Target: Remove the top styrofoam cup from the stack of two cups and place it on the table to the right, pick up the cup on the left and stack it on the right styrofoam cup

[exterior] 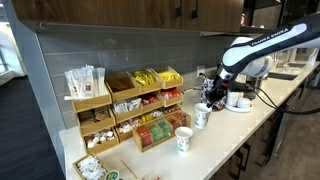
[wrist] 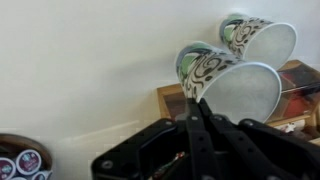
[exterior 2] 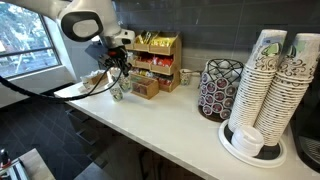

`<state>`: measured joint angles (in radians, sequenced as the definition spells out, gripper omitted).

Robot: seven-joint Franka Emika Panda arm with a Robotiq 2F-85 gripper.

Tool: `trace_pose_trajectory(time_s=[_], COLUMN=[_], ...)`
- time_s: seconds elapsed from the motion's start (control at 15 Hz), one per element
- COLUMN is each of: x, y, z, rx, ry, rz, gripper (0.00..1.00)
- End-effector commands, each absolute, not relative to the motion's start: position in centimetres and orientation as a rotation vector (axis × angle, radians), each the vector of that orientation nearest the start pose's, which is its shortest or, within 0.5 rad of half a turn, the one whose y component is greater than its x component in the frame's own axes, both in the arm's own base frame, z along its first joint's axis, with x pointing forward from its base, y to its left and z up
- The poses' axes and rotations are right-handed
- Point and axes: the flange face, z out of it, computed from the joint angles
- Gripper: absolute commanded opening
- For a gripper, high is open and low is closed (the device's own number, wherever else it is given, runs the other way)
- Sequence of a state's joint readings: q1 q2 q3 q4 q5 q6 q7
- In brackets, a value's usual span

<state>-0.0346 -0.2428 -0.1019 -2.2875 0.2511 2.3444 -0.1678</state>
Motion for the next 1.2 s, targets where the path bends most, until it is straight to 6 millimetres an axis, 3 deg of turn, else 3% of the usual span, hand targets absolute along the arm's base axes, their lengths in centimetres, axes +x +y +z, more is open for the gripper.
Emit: trace_pose_trajectory(time_s=[0.0,0.33,0.4,0.47,0.8,1.0,1.13], x=[50.4,51.1,51.3,51.3,51.5,51.5,51.7], y=[-8.9,-9.5,-9.6,-9.5,-8.3,-5.5,-3.0], z=[44.4,41.5,41.4,41.8,45.2,47.0,47.5], rx=[-2.919,-2.873,-2.873,-2.859,-2.808,-2.768,-2.758], ry=[0.377,0.506,0.539,0.534,0.506,0.458,0.383], rz=[-0.372,-0.289,-0.294,-0.312,-0.443,-0.428,-0.413], gripper=[0.01,0.01,0.29,0.29,0.65,0.89,1.00])
